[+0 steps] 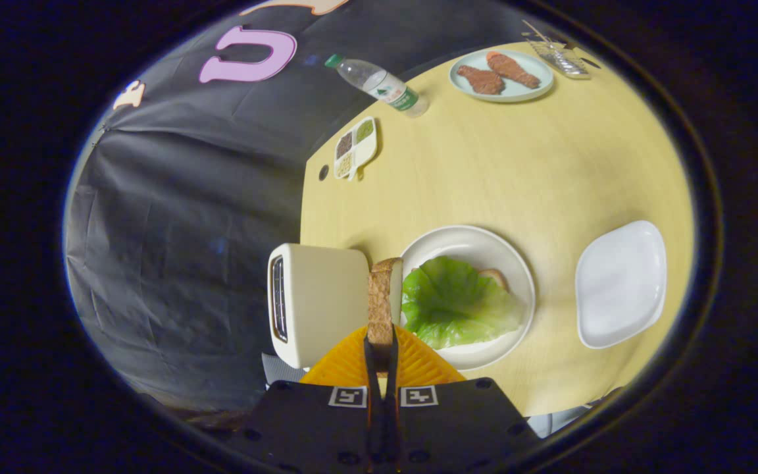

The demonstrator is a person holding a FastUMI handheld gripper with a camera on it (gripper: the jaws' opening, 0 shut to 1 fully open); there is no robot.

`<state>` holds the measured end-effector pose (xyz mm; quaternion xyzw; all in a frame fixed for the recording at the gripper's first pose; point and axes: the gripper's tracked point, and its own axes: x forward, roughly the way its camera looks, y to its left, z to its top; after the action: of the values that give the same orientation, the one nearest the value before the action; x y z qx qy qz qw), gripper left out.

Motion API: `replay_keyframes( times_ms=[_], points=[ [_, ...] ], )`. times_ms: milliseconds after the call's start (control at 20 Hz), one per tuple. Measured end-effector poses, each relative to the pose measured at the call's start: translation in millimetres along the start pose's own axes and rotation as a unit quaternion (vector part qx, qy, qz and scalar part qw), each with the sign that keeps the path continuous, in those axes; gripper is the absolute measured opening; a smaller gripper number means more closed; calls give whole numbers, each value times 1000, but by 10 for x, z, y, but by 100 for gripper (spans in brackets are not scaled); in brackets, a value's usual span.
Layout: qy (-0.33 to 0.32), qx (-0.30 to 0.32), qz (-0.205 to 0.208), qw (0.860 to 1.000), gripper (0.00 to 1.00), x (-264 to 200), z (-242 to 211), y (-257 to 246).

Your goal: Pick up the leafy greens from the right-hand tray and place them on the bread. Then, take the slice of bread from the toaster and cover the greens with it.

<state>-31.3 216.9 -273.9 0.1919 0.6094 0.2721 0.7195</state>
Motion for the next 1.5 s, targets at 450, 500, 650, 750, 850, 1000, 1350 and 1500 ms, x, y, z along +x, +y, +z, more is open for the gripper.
replay_keyframes(
  times_ms=[450, 500, 650, 750, 850, 1000, 1350, 1500],
  points=[
    [51, -36, -115, 991, 12, 447, 16, -963],
    [57, -43, -126, 989, 18, 464, 6, -1044],
    [71, -73, -160, 982, 36, 470, -46, -1230],
    [67, -85, -163, 981, 43, 458, -43, -1219],
    [64, -87, -161, 981, 49, 423, -49, -1159],
    [41, -94, -171, 980, 62, 294, 45, -1100],
    [-138, -114, -169, 969, 93, -668, 765, -789],
    [-269, -125, -170, 940, 100, -1273, 1162, -632]
  ],
)
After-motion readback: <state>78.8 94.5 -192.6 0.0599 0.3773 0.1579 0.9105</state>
